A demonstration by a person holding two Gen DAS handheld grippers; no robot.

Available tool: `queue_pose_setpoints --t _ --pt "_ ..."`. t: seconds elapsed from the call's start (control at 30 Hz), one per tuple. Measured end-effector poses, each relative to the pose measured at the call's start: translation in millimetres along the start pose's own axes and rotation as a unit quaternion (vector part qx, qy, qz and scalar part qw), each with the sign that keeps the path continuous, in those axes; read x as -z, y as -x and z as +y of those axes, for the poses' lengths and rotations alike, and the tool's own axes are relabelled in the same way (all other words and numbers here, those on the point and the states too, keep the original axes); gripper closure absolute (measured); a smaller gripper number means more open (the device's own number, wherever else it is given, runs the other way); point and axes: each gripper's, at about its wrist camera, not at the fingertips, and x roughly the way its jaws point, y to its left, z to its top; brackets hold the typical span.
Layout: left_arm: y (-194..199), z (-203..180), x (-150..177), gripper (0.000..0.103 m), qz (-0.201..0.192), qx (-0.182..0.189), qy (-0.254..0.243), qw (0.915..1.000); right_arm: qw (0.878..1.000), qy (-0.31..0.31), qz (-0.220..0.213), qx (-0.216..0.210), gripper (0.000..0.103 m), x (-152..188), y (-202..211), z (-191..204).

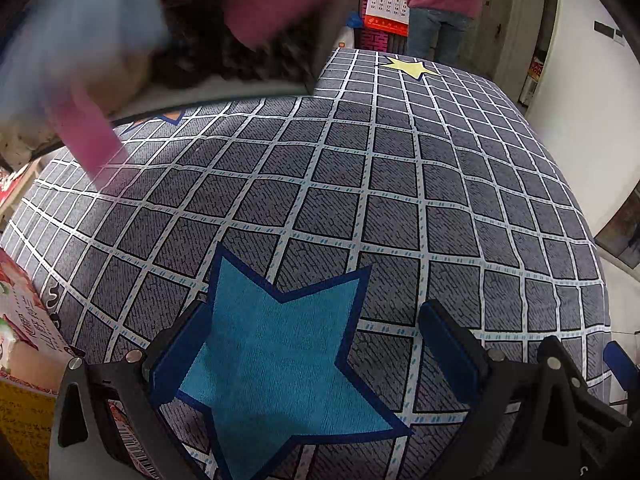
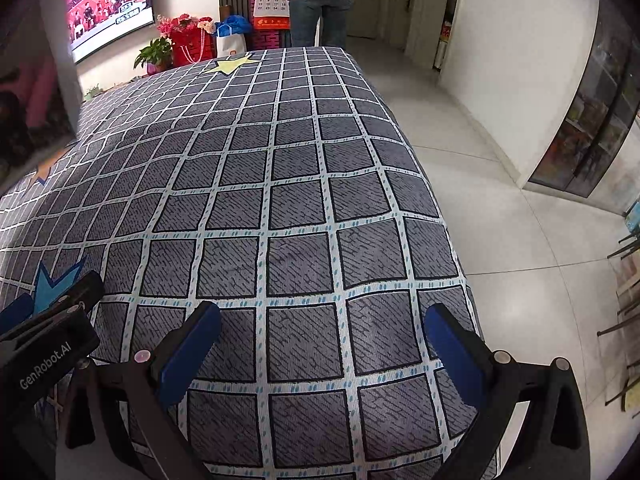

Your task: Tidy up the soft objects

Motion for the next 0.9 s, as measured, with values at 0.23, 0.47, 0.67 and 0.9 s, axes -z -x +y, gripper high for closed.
queue_pose_setpoints --t 0.23,0.47,0.67,0.9 --pt "-0.3 0.1 -0.1 0.000 0.000 0.000 0.000 1.0000 1.000 -0.001 0.000 0.000 0.001 1.0 0.1 -0.1" --pt "0.7 -0.8 0.6 0.000 0.000 0.000 0.000 1.0000 1.000 0.000 -0.001 0.000 0.001 1.4 0.0 -0.1" --pt "0.7 -0.6 0.8 0.000 0.000 0.000 0.000 1.0000 1.000 -0.001 -0.002 -0.001 0.001 1.0 -0.1 -0.8" --pt "0.9 -0.5 0.9 0.000 0.000 0.000 0.000 1.0000 1.000 -0.001 -0.003 0.000 0.001 2.8 0.8 0.9"
